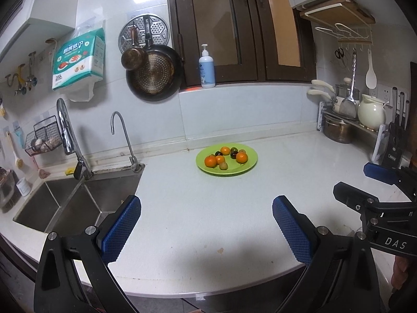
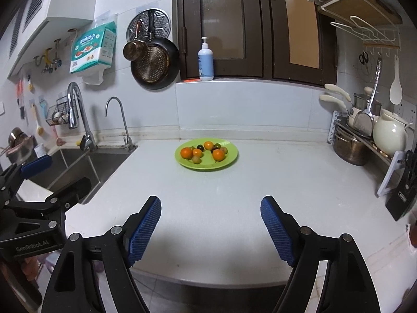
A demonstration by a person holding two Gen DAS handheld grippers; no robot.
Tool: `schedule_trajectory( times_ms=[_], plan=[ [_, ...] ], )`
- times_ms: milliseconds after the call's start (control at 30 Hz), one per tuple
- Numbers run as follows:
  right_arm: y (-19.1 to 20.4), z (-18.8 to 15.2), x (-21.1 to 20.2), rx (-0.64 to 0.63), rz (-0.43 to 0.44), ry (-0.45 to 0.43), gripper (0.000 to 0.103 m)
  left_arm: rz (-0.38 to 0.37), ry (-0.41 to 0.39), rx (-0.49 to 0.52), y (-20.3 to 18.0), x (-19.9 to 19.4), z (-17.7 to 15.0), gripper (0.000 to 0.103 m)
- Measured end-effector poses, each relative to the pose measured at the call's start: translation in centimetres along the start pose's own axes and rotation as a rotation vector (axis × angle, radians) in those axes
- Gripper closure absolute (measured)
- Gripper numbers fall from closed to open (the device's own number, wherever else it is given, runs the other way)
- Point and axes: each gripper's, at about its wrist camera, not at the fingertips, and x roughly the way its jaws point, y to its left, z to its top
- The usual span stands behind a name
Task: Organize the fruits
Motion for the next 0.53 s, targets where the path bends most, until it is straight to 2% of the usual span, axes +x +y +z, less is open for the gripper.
schedule_trajectory(
  times_ms=[533],
  plan=[
    [0.2,-0.5,-0.5,-0.008,0.017,0.004,0.024,0.029,-0.007,-0.018,0.3,-1.2,-0.5,0.000]
  ],
)
